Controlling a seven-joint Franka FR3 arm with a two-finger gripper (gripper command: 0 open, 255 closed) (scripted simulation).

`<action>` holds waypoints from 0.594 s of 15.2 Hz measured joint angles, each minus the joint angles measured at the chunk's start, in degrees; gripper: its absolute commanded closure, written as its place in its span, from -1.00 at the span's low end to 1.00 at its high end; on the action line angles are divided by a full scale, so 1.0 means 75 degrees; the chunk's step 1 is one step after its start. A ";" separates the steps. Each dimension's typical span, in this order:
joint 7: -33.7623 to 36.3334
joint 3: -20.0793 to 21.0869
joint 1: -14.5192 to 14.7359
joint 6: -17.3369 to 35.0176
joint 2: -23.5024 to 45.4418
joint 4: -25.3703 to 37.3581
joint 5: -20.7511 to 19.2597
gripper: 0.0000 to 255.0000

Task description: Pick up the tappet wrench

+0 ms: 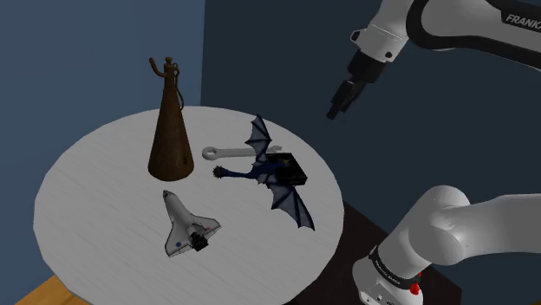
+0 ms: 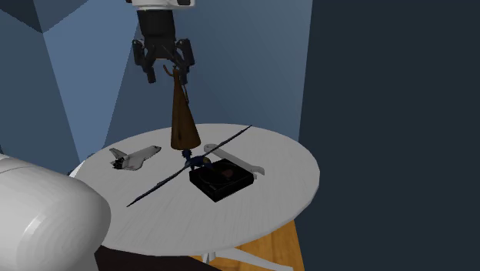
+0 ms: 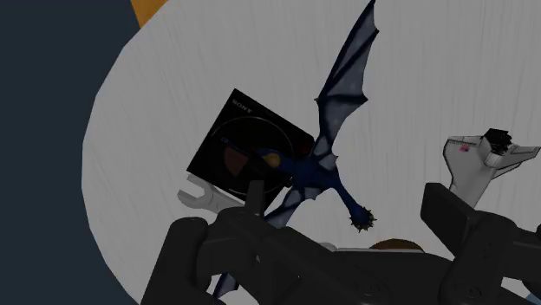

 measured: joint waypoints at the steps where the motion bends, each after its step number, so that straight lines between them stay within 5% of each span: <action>1: 0.0000 0.0000 0.0000 0.0000 0.0000 0.0000 0.0000 -1.00; 9: -0.1701 -0.0502 0.0213 0.1169 0.1739 0.0137 -0.0426 -1.00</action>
